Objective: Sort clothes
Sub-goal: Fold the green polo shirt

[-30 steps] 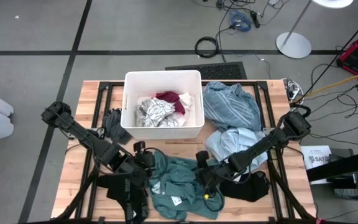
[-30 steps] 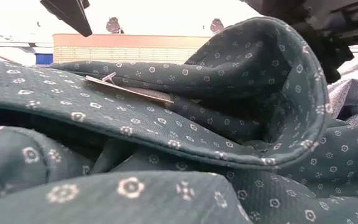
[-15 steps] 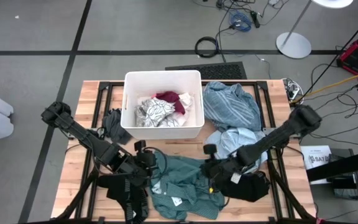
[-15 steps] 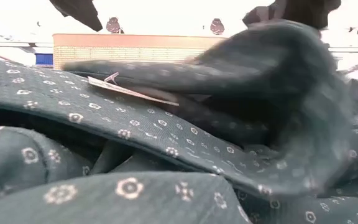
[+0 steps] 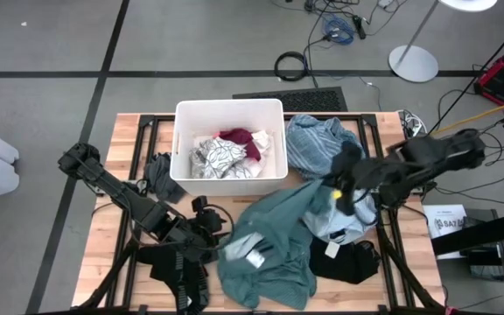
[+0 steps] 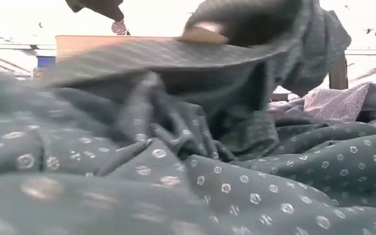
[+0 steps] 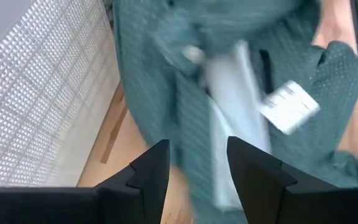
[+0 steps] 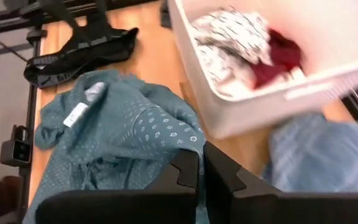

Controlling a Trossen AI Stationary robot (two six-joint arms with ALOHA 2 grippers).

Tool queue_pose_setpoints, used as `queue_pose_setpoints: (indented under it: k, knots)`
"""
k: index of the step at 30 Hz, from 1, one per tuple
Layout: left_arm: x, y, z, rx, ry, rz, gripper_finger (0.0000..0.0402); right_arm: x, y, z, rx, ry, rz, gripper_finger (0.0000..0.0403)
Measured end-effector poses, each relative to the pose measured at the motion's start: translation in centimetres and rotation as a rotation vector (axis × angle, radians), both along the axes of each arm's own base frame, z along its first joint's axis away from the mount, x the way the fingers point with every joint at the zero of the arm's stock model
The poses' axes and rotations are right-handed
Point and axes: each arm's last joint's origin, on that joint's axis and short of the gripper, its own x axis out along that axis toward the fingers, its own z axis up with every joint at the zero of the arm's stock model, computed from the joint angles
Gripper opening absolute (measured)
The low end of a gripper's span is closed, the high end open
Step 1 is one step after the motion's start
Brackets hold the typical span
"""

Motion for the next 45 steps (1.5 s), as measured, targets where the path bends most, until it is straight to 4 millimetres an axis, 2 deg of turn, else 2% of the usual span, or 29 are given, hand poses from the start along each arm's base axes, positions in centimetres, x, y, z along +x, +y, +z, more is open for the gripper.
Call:
queue_pose_setpoints:
  k: [3,8,11,16,19,23,27,29,32,34,38,41,45]
  knots:
    - [0.3,-0.2,-0.1,-0.029,-0.016,0.024,0.0171,-1.3,-0.5,0.0,0.022,0.039,-0.039,0.0000]
    - [0.9,-0.9,-1.4,-0.073,-0.006,0.085,0.0171,-2.0,-0.6,-1.0,0.068,0.186,-0.102,0.0000]
    - [1.2,-1.5,-2.4,-0.083,0.008,0.110,0.0171,-2.1,-0.2,-1.8,0.057,0.263,-0.032,0.0008]
    - [2.2,-2.3,-3.4,-0.126,-0.024,0.128,0.0171,-1.4,1.2,-3.1,-0.079,0.278,0.259,0.0069]
    - [2.6,-2.6,-3.4,-0.156,-0.053,0.123,0.0171,-1.3,1.4,-3.3,-0.143,0.272,0.303,0.0120]
    - [2.4,-3.2,-3.3,-0.192,-0.071,0.123,0.0171,-0.6,2.1,-2.8,-0.109,0.172,0.346,0.0178]
    - [1.8,-4.0,-3.3,-0.207,-0.067,0.109,0.0171,0.2,3.9,-2.3,-0.170,0.057,0.504,0.0203]
    - [1.6,-4.2,-3.3,-0.211,-0.064,0.107,0.0171,0.6,4.8,-3.5,-0.227,0.097,0.580,0.0204]
    - [1.5,-4.1,-3.4,-0.201,-0.056,0.124,0.0171,1.3,5.5,-7.1,-0.266,0.238,0.654,0.0197]
    - [1.4,-4.1,-3.4,-0.197,-0.056,0.126,0.0171,1.5,5.6,-9.5,-0.263,0.309,0.666,0.0191]
    - [1.4,-4.1,-3.4,-0.194,-0.059,0.128,0.0171,1.9,5.8,-13.4,-0.262,0.331,0.647,0.0182]
    - [1.4,-4.1,-3.4,-0.194,-0.058,0.127,0.0171,2.1,5.9,-15.1,-0.255,0.312,0.639,0.0178]
    - [1.4,-4.1,-3.4,-0.191,-0.057,0.128,0.0171,2.0,5.4,-16.9,-0.347,0.321,0.550,0.0178]
